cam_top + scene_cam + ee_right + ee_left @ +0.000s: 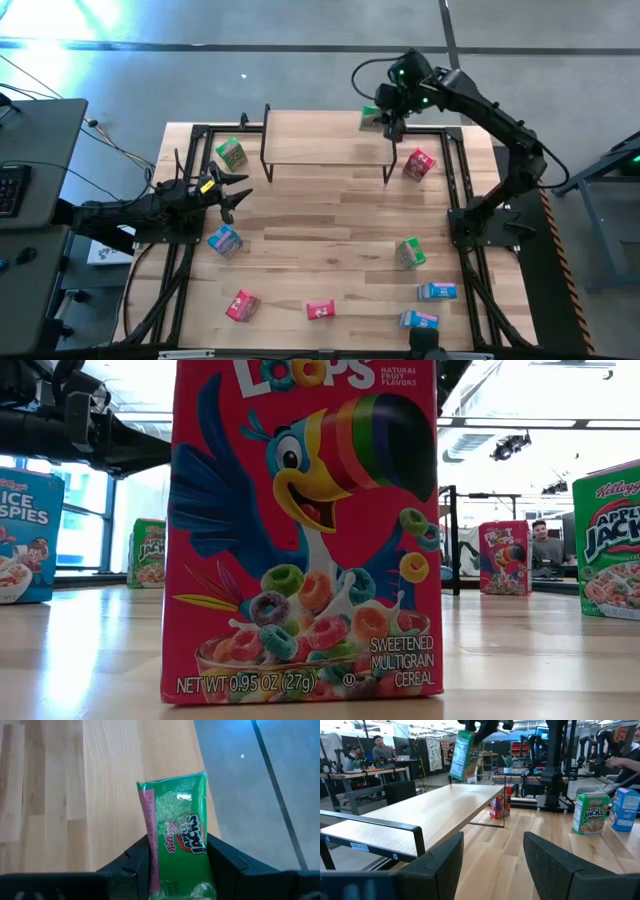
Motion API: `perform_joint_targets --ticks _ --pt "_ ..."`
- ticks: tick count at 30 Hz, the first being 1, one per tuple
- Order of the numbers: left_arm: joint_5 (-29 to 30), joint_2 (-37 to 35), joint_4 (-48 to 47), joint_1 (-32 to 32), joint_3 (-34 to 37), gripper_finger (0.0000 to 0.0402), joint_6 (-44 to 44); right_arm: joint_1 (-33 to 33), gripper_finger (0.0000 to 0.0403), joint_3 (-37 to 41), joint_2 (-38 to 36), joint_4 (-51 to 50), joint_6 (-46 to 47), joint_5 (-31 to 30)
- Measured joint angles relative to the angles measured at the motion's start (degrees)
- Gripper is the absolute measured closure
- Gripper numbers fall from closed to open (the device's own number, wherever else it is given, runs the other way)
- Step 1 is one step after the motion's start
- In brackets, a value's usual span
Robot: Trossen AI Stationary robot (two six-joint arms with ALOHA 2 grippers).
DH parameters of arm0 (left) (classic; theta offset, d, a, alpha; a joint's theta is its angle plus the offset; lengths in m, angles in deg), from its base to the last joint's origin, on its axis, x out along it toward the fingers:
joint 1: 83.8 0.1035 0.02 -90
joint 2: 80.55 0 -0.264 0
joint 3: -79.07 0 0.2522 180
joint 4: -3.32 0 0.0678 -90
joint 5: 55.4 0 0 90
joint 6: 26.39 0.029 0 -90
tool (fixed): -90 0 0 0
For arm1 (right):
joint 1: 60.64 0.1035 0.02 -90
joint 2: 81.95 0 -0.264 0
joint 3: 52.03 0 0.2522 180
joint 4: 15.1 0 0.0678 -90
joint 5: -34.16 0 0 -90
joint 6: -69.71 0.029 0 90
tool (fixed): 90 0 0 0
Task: Stack cereal on shelf
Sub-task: Put the middle green cereal box on the shelf
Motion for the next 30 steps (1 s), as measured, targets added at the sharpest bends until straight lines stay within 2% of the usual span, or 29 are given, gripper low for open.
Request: perform_joint_targets --ticks 13,30 --pt "0.0 -0.02 -0.01 0.0 0.0 0.0204 0.0 -6.18 0.0269 0.04 3.12 -0.96 -4.64 8.94" --pt "0.0 -0.02 -0.01 0.0 0.0 0.0204 0.0 -6.55 0.0266 0.05 4.66 -2.13 -7.9 8.81"
